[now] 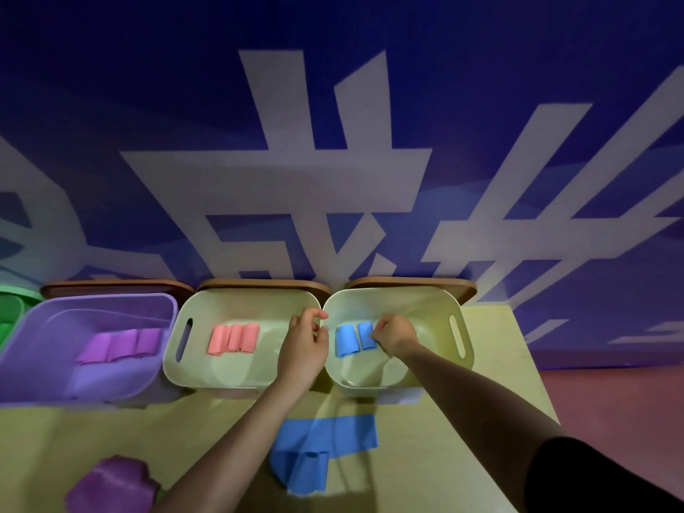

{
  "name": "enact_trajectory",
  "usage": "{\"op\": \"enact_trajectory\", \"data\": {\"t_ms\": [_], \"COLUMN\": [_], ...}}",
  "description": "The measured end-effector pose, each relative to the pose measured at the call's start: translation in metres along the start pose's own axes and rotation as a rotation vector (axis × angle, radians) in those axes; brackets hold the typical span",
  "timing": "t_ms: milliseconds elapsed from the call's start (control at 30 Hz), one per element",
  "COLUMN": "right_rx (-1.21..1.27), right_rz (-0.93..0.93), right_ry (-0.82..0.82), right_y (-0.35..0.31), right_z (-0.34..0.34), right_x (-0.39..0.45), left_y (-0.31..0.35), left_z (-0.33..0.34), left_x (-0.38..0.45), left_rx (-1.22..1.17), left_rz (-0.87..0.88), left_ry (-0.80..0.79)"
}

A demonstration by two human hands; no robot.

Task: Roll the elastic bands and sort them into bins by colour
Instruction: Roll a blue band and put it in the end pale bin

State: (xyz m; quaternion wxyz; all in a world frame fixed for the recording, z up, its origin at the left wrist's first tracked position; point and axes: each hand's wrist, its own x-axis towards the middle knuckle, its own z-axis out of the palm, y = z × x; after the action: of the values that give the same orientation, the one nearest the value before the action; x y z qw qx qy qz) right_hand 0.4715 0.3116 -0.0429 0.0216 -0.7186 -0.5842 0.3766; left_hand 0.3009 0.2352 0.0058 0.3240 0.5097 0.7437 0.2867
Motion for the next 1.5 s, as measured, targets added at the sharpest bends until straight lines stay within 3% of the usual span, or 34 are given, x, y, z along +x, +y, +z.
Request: {"op": "enact_trajectory", "data": {"t_ms": [733, 900, 1067, 1233, 1500], "right_rx": [0.054, 0.353, 0.648, 0.734, 0.534], "right_rz": [-0.037, -0.226, -0.408, -0.384, -0.194], "right_ry": [-0.035, 0.087, 0.110, 0.044, -0.193], "right_y": [-0.004, -0.017, -0.026, -0.001, 0.052], "right_z": [-0.031, -0.045, -0.055, -0.022, 0.056], "right_x": [-0.023, -0.068, -0.152, -0.209, -0.235], "left_y": [0.014, 0.025, 0.029, 0.006, -0.078], "left_z": [-0.012, -0.029, -0.050, -0.064, -0.065], "left_x": [-0.011, -0.038, -0.080, -0.127, -0.175], "left_rx": [0.063, 0.003, -0.059, -0.188, -0.146], "left_rz": [-0.006, 0.085, 0.138, 0.078, -0.205], "left_ry": [-0.003, 0.014, -0.007, -0.024, -0.154]}}
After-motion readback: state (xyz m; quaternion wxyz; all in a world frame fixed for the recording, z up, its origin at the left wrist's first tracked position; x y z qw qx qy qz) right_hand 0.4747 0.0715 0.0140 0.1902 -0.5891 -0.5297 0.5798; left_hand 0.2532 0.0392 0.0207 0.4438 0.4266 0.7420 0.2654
